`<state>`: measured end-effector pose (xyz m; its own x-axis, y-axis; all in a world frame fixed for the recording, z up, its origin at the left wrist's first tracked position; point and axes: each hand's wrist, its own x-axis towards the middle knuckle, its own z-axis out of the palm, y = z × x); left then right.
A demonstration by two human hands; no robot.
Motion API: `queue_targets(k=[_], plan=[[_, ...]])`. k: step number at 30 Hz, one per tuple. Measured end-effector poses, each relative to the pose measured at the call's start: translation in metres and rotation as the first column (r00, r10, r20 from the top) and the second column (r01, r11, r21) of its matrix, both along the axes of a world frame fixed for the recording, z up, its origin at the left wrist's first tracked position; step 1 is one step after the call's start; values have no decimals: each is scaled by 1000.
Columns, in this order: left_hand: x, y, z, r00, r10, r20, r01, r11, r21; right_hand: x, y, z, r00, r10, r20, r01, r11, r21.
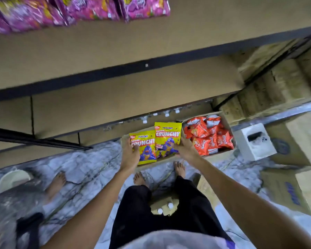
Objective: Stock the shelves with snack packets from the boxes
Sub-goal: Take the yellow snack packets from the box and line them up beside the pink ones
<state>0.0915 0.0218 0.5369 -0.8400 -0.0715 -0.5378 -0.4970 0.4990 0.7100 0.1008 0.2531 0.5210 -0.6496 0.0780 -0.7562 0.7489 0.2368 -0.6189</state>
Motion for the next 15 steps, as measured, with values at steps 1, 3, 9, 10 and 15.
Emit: queue_targets(k=[1,3,9,10,15], plan=[[2,-2,12,1000,-11,-2,11,1000,-9,5,-2,18,1000,-3,-19,3,1000,1],[5,-8,30,1000,-16,13,16,1000,-5,13,-8,42,999,-12,-48,11,1000,-13],[1,-17,79,992,-54,-115,60,997,47,34,-19,75,984,-120,-134,108,990,-95],[-2,-15,85,987,-80,-136,86,995,40,34,-16,78,980,-132,-150,119,989,-92],[-27,1,106,953,-187,-238,201,979,37,23,4,108,932,-223,-287,211,975,-72]])
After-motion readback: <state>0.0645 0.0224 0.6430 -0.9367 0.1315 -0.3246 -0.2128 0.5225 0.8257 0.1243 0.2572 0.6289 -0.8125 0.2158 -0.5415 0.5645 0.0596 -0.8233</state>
